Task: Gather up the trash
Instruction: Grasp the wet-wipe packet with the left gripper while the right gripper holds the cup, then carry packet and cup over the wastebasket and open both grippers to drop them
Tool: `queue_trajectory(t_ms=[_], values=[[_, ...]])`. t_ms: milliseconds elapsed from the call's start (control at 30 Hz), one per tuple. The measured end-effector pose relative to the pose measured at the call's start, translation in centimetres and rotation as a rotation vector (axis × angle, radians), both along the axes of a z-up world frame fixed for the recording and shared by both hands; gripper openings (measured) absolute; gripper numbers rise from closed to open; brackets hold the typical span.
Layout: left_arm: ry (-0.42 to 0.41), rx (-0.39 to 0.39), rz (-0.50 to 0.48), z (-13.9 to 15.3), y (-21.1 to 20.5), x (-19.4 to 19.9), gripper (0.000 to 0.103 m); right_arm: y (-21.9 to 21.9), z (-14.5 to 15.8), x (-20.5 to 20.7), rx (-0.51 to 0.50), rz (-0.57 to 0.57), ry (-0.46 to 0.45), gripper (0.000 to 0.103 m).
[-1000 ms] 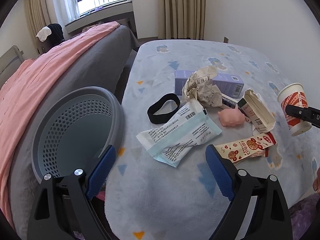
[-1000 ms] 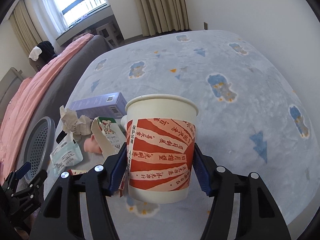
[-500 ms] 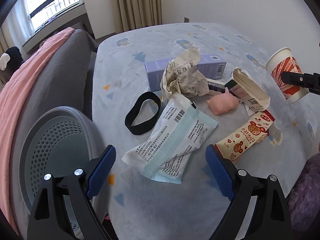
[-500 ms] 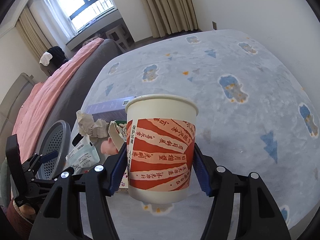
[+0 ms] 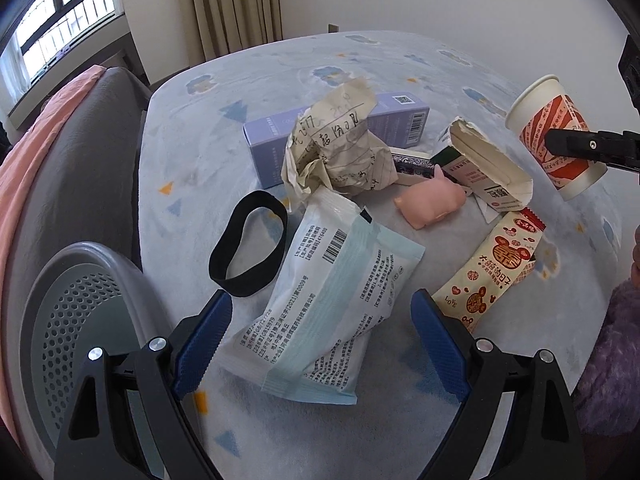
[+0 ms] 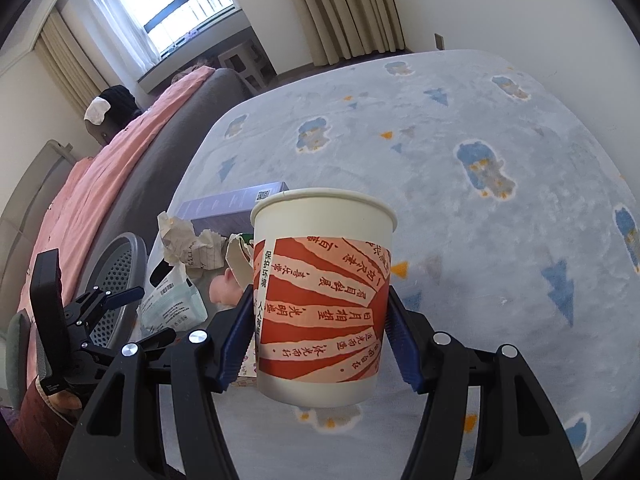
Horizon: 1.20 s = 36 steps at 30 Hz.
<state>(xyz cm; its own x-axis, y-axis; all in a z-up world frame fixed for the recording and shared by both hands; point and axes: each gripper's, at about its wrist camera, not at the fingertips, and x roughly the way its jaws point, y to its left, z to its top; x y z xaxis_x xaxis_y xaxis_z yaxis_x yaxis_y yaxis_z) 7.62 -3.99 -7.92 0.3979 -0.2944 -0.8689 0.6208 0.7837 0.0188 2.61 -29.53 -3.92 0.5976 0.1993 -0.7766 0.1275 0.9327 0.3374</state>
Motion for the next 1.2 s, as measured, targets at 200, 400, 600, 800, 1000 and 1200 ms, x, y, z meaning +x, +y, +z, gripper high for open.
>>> queue_trajectory(t_ms=[200,400,600,800,1000,1200], values=[[0.001,0.006,-0.028,-0.4,-0.7,0.1,0.087,0.1,0.0,-0.1,-0.005,0.002,-0.001,0.06],[0.015,0.001,-0.028,-0.9,-1.0,0.4,0.086,0.2,0.0,-0.1,-0.007,0.003,-0.002,0.06],[0.016,-0.023,-0.031,-0.8,-1.2,-0.1,0.066,0.2,0.1,-0.2,-0.01,0.002,-0.007,0.06],[0.006,-0.031,0.006,-0.6,-1.0,-0.7,0.059,0.5,0.4,-0.3,-0.023,0.003,-0.014,0.06],[-0.044,-0.053,0.043,0.8,-0.4,-2.5,0.057,0.7,0.4,-0.5,-0.033,-0.001,-0.014,0.06],[-0.08,-0.133,0.153,2.7,1.2,-4.1,0.057,2.2,0.7,-1.2,-0.045,0.009,-0.023,0.06]])
